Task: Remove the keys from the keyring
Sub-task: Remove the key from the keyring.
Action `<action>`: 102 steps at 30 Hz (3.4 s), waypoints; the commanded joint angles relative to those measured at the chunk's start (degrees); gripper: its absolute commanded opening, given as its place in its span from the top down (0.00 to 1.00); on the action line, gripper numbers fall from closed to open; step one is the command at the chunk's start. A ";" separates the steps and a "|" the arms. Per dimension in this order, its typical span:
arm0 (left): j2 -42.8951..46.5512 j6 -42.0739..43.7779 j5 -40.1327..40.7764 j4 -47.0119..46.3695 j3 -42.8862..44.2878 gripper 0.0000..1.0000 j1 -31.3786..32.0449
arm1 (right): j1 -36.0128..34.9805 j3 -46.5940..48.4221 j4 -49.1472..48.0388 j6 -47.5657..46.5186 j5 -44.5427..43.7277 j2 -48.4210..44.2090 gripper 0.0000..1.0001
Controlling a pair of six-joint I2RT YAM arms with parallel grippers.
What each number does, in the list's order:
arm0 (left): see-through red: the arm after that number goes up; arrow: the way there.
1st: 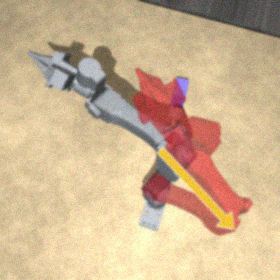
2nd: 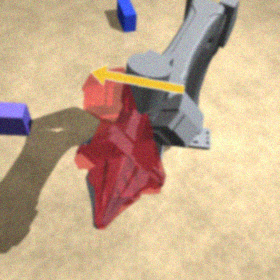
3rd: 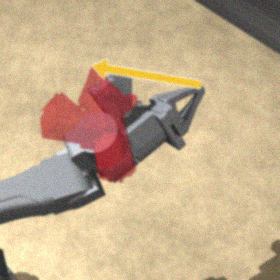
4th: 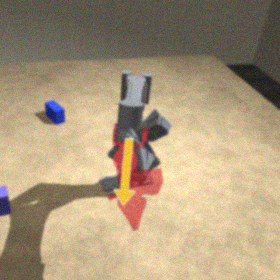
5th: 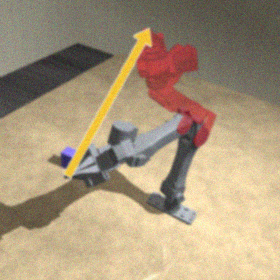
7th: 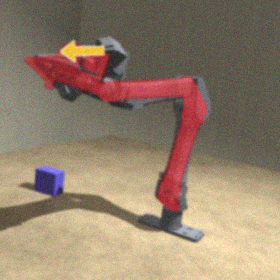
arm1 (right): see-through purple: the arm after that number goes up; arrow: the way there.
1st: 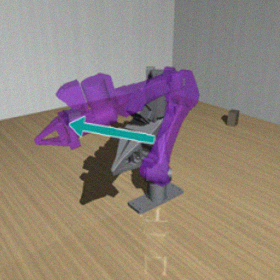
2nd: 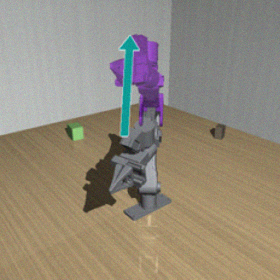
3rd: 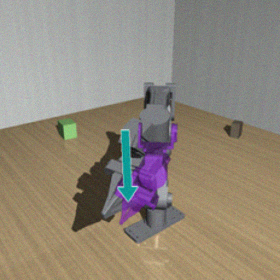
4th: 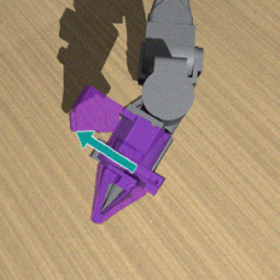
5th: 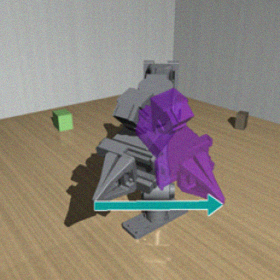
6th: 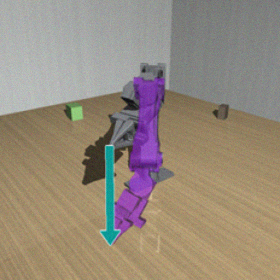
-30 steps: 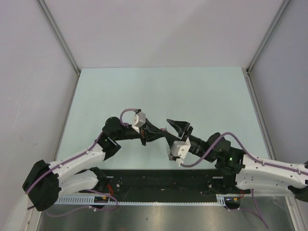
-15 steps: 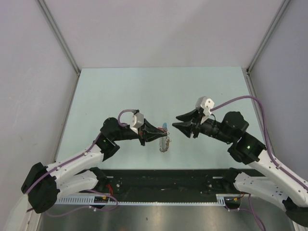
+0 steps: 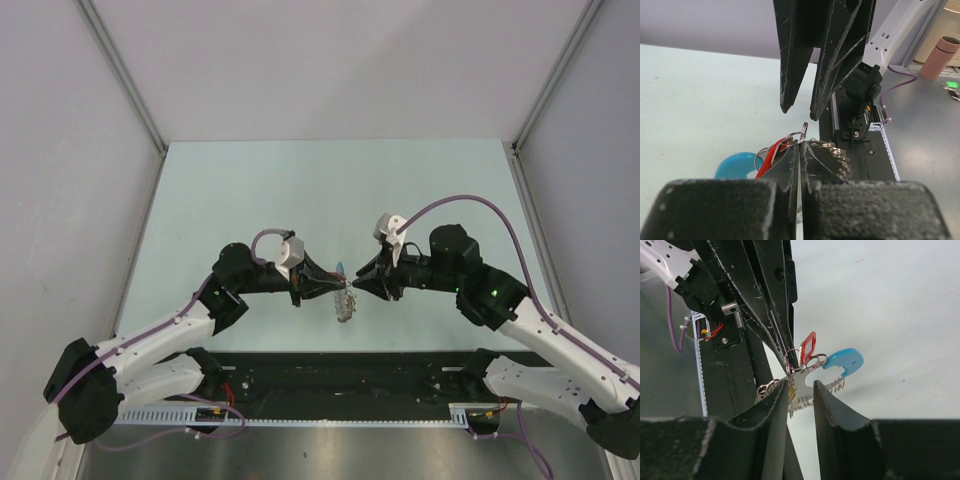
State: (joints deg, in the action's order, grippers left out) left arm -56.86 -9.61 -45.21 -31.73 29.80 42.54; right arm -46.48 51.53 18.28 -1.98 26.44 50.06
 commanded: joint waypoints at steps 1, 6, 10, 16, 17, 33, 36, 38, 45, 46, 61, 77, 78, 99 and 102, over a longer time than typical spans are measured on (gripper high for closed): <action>1.84 1.70 -0.49 0.43 3.15 0.99 0.26 | -3.08 1.30 -1.67 -5.65 -4.89 -0.32 0.71; 2.19 3.71 -0.84 5.53 5.18 1.00 0.26 | -5.29 1.21 -3.87 -7.78 -7.37 0.65 0.72; 2.72 3.81 -0.67 5.10 4.65 1.00 0.26 | -6.43 1.29 -4.49 -8.04 -8.15 2.23 0.72; 2.46 4.24 -1.37 5.62 5.18 1.00 0.26 | -8.10 1.21 -4.66 -8.92 -11.41 3.63 0.78; 2.63 4.24 -1.37 5.71 5.27 0.99 0.26 | -8.19 1.21 -4.66 -9.09 -11.49 3.72 0.78; 6.58 12.31 5.13 20.38 9.22 0.66 0.17 | -2.57 -2.31 -14.68 -7.78 -8.69 -5.32 1.00; 8.61 14.08 6.71 23.11 9.83 0.62 -0.01 | 0.07 -2.57 -14.77 -7.08 -5.17 -5.68 1.00; 9.40 15.40 6.89 24.60 10.54 0.60 -0.09 | 1.21 -3.10 -15.29 -6.81 -2.55 -5.85 1.00; 8.70 18.66 5.49 26.19 13.00 0.57 -0.09 | 3.06 -4.33 -20.12 -3.39 5.90 -6.91 1.00; 8.70 18.75 5.14 25.84 13.35 0.57 -0.09 | 3.15 -4.50 -21.26 -2.95 6.60 -7.08 1.00; 4.83 12.68 -2.26 18.18 13.71 0.59 -0.09 | 3.50 -8.20 -25.84 -0.92 9.69 -7.96 1.00; 4.83 14.71 -6.55 28.39 18.80 0.58 0.08 | 6.49 -8.29 -32.61 -0.92 30.69 -3.31 1.00; 4.66 14.36 -6.99 28.30 18.71 0.58 0.08 | 6.58 -8.29 -33.13 -0.75 30.95 -3.04 1.00; 2.02 9.96 -9.11 30.93 19.24 0.76 1.75 | 7.45 -8.29 -34.37 -1.01 29.81 2.14 1.00; 1.05 9.87 -8.49 31.37 19.68 0.83 1.93 | 7.37 -8.20 -34.19 -1.10 29.99 2.41 1.00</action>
State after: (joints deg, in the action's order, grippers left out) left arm -54.81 1.54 -52.80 -0.89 46.76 43.77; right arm -39.24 42.46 -11.88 -3.01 55.88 52.53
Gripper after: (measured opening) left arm 0.210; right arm 0.010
